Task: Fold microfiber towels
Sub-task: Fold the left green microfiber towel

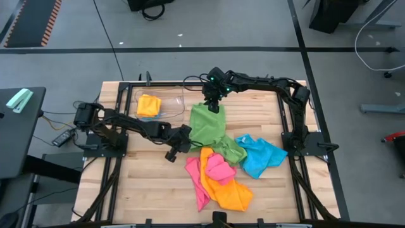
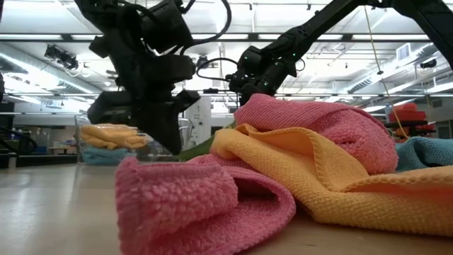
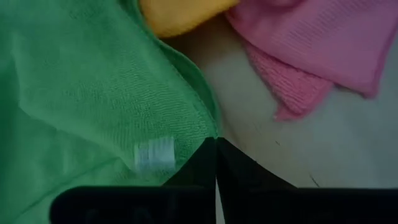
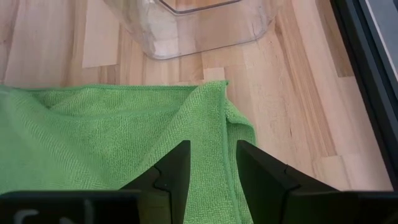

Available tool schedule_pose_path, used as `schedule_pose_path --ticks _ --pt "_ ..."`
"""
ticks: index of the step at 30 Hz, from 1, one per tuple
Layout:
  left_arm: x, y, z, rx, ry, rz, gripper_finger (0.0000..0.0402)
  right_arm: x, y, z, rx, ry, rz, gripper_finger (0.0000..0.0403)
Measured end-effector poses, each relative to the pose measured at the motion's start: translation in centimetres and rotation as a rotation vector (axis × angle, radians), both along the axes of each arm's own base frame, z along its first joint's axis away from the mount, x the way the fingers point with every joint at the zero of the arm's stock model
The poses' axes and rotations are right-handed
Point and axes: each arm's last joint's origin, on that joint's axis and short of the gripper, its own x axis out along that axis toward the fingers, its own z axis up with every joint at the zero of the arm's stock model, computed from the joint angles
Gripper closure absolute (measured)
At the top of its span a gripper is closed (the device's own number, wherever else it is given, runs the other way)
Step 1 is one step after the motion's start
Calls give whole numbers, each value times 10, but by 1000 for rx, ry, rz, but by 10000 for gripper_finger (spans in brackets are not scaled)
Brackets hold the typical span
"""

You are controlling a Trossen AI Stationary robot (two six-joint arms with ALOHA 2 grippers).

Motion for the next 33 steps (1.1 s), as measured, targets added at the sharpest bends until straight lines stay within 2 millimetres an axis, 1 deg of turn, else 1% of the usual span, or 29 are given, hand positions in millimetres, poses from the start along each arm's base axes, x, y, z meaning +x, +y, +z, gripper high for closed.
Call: schedule_pose_path --ticks 4,10,11,13,16,21,23,25,28,33 --pt "3 -2 -3 2 -5 -10 380 0 0 0 1 0 -1 265" --pt "5 -3 -17 3 33 -14 396 0 0 0 4 2 -3 265" --pt "7 -3 -18 3 23 -14 396 0 0 0 4 2 -3 265" --pt "5 -3 -20 3 44 -12 391 0 0 0 5 3 -3 265" --pt "7 -3 -19 5 27 -17 362 0 0 0 7 6 -4 265" --pt "7 -4 -20 9 27 -23 294 -1 0 -1 9 9 -4 265" --pt "7 -3 -20 16 27 -19 275 -1 0 -1 9 9 -4 265" --pt "7 -3 -20 27 26 -2 266 -1 0 -1 10 9 -6 265" --pt "7 -2 -20 48 28 15 273 0 2 -1 19 6 0 265" --pt "10 -2 -30 57 52 15 317 5 10 0 22 5 23 265"
